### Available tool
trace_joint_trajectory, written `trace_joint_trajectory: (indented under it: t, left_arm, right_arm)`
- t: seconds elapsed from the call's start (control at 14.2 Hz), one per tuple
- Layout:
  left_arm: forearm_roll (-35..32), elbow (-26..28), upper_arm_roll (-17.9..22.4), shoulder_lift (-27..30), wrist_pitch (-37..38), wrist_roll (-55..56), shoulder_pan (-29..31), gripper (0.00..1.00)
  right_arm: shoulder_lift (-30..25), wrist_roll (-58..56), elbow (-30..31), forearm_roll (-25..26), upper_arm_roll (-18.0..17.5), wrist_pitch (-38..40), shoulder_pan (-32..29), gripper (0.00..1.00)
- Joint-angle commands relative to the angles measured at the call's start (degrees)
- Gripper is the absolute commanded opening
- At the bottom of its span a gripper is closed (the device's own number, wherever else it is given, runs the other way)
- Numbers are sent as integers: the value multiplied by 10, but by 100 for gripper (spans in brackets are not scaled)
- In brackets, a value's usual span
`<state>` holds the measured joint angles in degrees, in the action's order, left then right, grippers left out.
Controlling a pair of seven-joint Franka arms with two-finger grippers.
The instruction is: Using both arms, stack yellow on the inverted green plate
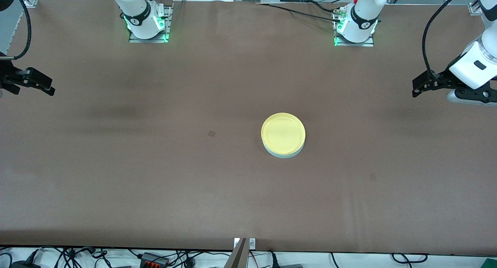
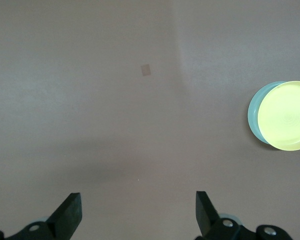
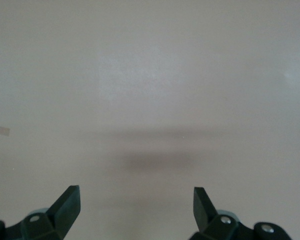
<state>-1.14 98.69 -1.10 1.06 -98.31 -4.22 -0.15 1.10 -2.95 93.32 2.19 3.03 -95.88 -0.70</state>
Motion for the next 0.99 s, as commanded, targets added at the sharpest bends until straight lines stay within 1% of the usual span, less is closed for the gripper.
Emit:
trace_joint_trajectory:
  t: [0.0,0.42,0.77,0.92]
  left_arm:
    - [10,-15,1,-5,11,-15,3,100]
    - [10,-15,1,-5,11,-14,3,100]
    - [10,-15,1,-5,11,-15,3,100]
    - [10,-15,1,-5,11,-15,3,100]
  right_arm:
    - [-3,7,-2,-5,-8,10,-6,100]
    - [-15,6,4,-2,-8,28,-8,100]
    - [-54,4,63,-2,-7,-4,-9,100]
    - [-54,4,61,-3,-7,-1,-9,100]
